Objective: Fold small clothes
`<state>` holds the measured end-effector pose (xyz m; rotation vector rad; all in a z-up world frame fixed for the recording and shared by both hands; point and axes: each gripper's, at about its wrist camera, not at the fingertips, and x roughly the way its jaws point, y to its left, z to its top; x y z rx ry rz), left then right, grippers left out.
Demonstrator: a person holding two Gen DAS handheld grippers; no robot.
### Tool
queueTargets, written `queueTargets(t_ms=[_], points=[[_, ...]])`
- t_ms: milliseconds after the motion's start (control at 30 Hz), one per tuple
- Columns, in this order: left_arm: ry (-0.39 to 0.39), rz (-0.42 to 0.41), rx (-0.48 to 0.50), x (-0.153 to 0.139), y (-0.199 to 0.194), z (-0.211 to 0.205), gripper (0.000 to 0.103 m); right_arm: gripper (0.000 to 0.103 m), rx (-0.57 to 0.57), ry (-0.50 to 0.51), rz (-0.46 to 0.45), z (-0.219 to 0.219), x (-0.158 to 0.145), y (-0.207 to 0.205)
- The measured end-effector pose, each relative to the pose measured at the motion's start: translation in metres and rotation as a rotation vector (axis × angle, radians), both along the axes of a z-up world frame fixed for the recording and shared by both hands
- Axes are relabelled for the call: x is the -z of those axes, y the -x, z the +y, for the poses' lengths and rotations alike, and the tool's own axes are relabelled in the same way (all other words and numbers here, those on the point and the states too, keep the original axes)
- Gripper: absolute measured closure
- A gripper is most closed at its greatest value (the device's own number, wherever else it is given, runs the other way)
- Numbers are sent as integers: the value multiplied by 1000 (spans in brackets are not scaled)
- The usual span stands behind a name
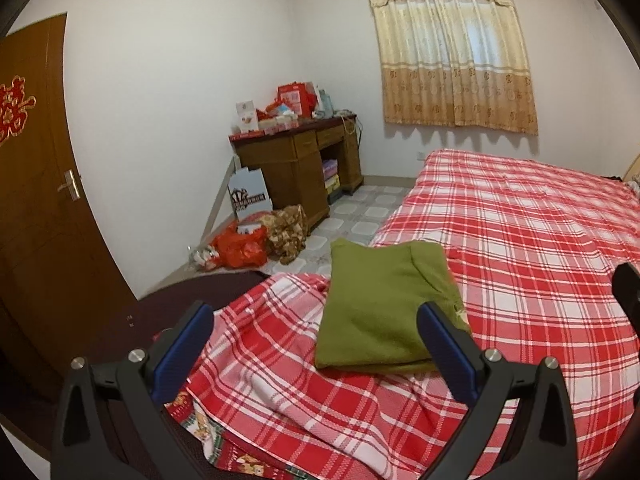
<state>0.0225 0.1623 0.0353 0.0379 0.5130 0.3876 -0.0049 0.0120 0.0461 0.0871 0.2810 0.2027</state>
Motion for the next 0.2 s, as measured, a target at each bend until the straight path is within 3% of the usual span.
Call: queueTargets(t_ms=[200], points=[[28, 11, 1, 4, -4, 8, 0, 15, 4, 1, 11, -1, 4, -3]])
